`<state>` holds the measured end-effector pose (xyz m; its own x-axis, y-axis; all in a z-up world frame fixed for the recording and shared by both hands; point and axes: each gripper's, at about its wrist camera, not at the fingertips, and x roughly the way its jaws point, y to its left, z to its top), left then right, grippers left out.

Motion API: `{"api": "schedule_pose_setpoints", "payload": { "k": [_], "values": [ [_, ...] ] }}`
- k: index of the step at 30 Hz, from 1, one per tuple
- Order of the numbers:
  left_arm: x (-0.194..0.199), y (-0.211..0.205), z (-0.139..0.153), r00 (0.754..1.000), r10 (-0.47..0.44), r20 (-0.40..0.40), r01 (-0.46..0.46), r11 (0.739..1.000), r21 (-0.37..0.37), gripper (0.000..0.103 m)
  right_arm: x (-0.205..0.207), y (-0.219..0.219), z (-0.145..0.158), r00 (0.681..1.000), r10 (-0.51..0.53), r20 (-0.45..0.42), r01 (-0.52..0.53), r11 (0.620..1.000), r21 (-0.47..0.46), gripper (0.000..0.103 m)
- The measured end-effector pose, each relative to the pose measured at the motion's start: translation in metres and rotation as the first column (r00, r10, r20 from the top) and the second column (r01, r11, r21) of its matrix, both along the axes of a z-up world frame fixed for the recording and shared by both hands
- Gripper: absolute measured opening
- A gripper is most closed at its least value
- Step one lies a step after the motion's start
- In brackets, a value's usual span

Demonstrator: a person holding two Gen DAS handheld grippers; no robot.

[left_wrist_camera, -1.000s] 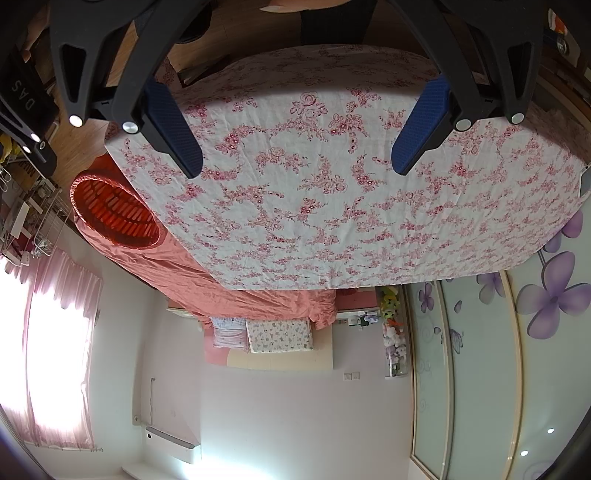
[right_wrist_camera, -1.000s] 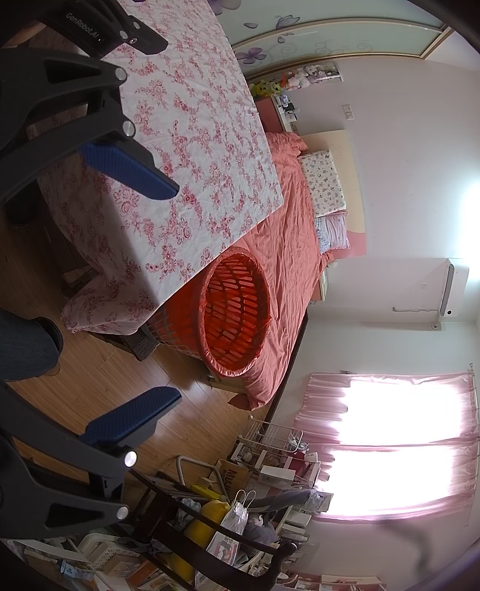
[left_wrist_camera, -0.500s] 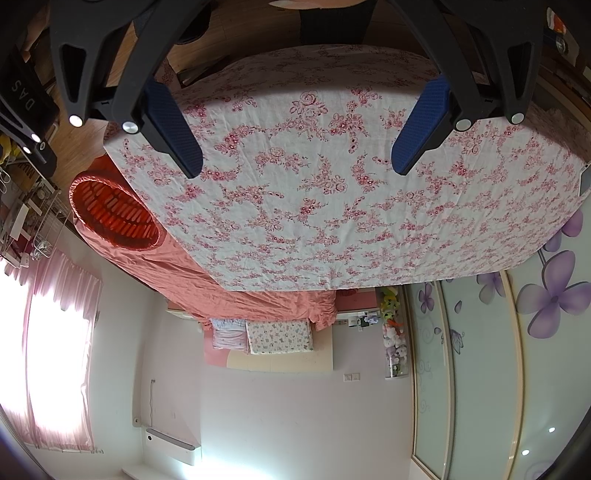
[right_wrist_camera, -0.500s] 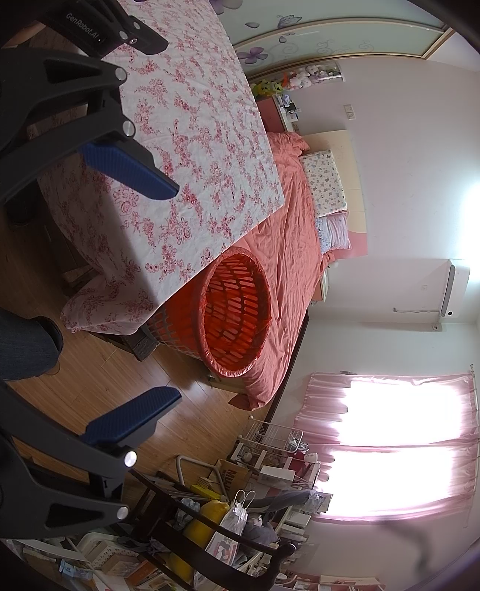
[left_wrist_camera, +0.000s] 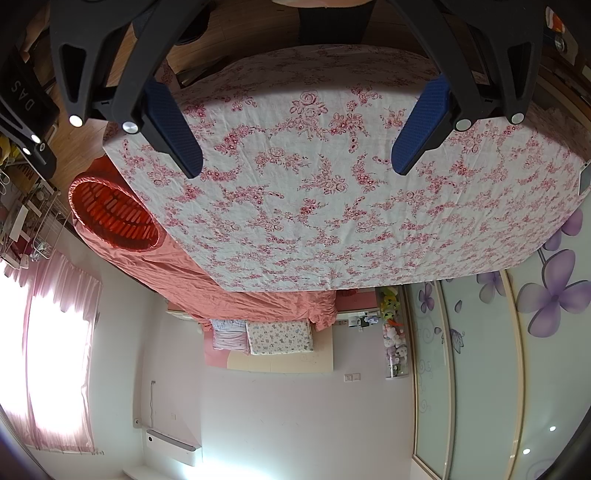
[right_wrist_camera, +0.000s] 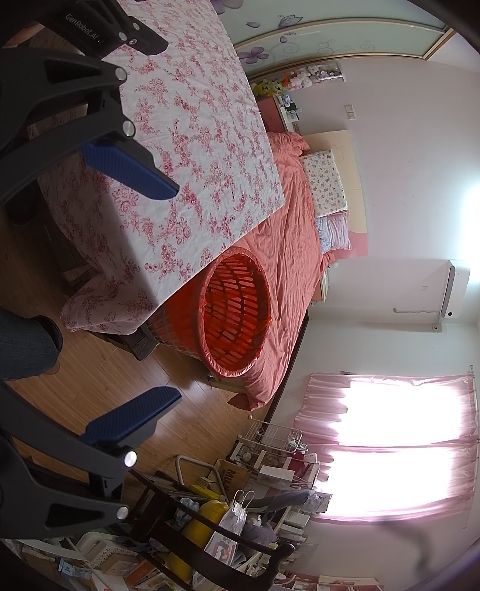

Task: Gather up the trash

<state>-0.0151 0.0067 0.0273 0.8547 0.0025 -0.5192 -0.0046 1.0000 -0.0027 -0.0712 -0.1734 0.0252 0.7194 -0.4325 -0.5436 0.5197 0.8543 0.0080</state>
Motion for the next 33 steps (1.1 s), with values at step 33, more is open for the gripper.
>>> {"api": "schedule_pose_setpoints", "payload": {
  "k": [33],
  "values": [
    [0.0018, 0.0025, -0.0016, 1.0, 0.003, -0.008, -0.003, 1.0, 0.005, 0.101, 0.0023, 0.0005, 0.0007, 1.0, 0.001, -0.002, -0.001, 1.0, -0.003, 0.099]
  ]
}}
